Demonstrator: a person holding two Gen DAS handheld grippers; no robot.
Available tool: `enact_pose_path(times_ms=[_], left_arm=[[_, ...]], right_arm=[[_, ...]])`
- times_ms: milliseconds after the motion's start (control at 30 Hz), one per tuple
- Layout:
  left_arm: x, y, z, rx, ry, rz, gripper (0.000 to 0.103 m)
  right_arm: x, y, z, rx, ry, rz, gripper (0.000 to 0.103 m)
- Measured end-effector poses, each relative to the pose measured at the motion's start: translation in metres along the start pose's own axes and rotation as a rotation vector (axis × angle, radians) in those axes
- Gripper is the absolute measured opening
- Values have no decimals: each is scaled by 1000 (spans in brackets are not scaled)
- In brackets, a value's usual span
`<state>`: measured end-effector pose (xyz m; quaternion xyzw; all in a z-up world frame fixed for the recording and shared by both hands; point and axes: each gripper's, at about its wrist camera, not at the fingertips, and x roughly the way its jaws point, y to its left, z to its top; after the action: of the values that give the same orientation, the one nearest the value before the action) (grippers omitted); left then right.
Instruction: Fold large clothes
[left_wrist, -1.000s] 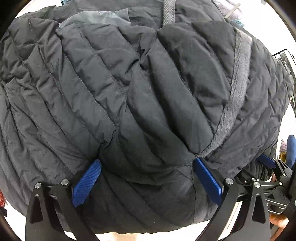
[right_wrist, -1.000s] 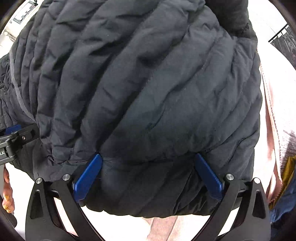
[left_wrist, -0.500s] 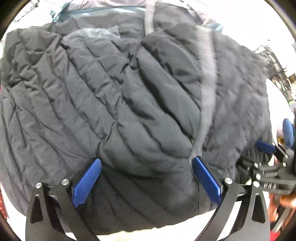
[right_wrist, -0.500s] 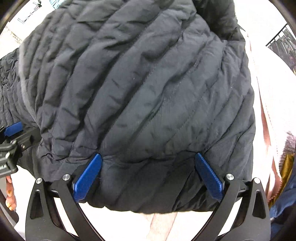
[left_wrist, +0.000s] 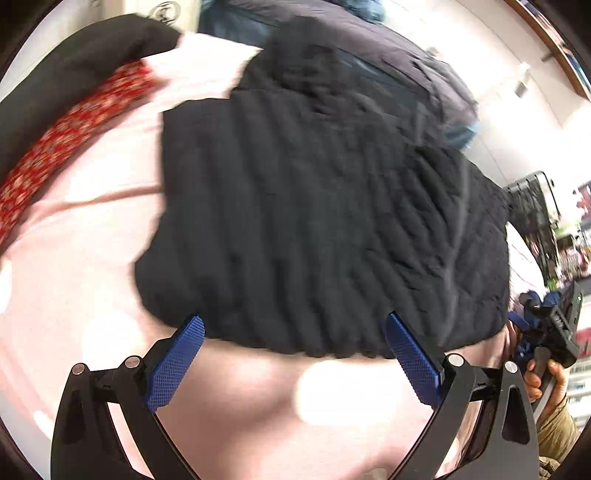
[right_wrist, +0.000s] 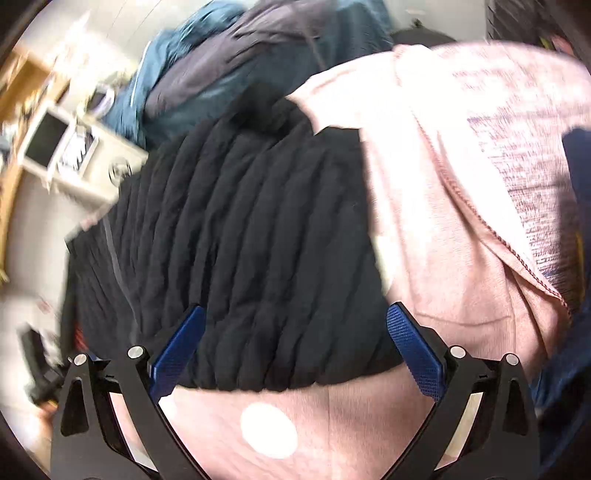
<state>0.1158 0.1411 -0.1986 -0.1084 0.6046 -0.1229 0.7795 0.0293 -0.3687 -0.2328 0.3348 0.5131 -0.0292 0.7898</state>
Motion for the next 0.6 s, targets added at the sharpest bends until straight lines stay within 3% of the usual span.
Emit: enact_pose_path(times_ms=[67, 267, 467, 600], left_arm=[[-4, 10, 7, -33, -1, -6, 96], [-5, 17, 13, -119, 4, -66, 96], [-7, 15, 11, -88, 19, -36, 96], [-9, 31, 9, -135, 19, -24, 96]], right_arm=[[5, -4, 8, 44, 21, 69, 98], [42, -15, 30, 47, 96, 74, 97], [82, -6, 62, -4, 168, 96, 97], [101, -8, 80, 11, 191, 122, 98]])
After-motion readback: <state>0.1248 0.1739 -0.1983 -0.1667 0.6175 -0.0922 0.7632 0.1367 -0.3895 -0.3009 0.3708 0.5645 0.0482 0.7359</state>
